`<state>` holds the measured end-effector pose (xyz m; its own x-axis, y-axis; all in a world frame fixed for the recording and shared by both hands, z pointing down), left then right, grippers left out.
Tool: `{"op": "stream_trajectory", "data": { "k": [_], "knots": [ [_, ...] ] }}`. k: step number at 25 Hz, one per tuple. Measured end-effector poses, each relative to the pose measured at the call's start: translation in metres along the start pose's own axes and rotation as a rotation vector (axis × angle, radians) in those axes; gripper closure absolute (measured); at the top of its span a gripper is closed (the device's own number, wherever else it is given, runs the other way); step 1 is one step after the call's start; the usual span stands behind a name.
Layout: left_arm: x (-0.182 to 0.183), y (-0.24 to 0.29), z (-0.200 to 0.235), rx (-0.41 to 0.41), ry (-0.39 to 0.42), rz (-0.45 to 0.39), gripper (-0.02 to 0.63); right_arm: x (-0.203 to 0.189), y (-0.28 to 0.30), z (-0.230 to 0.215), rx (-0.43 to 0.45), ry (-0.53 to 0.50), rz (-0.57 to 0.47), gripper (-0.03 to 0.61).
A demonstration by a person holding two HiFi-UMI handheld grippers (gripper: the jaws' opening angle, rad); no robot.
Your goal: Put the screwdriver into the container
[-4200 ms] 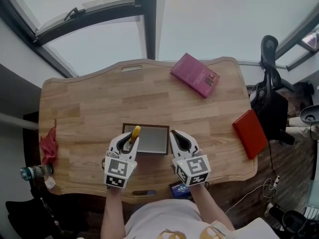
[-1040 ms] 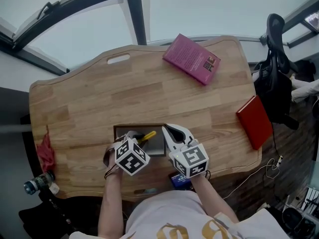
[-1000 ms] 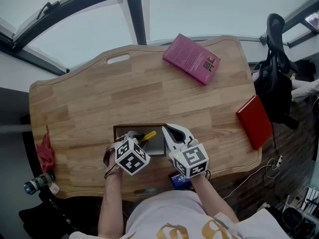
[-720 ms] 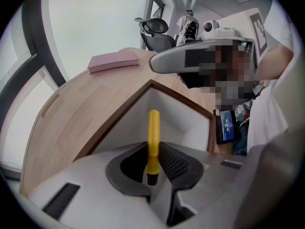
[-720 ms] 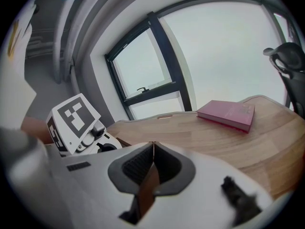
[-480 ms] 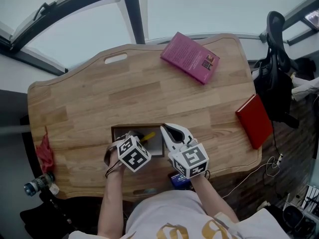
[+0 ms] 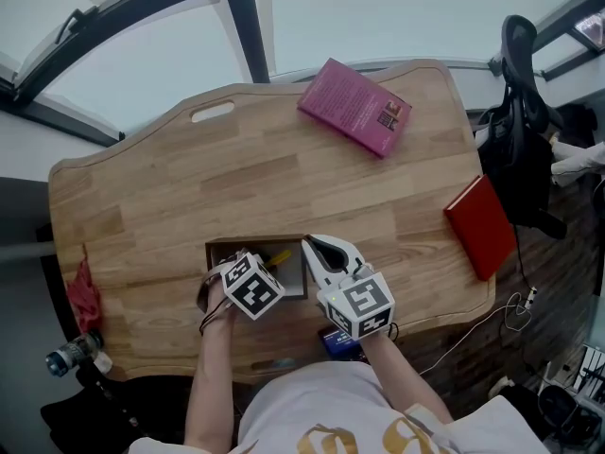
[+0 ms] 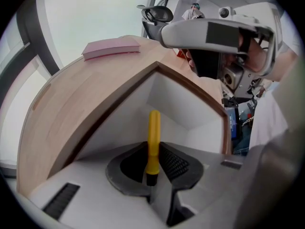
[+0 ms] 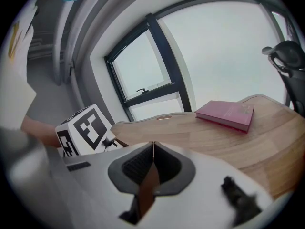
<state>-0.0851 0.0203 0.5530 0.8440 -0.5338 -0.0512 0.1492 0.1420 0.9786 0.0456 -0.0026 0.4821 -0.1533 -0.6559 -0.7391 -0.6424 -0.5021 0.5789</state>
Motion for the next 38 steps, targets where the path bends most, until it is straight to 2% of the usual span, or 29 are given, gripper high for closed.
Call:
{"op": "stream_trajectory", "data": {
  "k": [11,28,32,38],
  "knots": [
    [0.005,0.008,0.000,-0.033,0.007,0.041,0.532,-0.003,0.000,-0.005,-0.007,0.006,-0.002,0.546],
    [0.001,0.007,-0.001,-0.052,-0.007,0.039,0.495,0.000,-0.007,-0.001,-0.025,-0.001,-0.015,0.546],
    [0.000,0.001,-0.002,-0.036,-0.017,0.021,0.486,0.000,-0.011,0.003,-0.030,-0.008,-0.023,0.546],
    [-0.003,-0.019,-0.001,0.011,-0.052,-0.052,0.492,0.003,-0.019,0.009,-0.037,-0.024,-0.036,0.546]
  ]
}}
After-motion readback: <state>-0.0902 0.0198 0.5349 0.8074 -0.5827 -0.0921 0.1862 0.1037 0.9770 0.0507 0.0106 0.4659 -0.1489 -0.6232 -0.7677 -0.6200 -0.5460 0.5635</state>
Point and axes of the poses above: the fingertips, and each gripper's own axes: y forward along the fingers, z to its left, x out of its top, the point moved 7 cm from there along -y, backward along the fingers, and after that the axes turned 8 degrees about z, right-handed, at the moved point
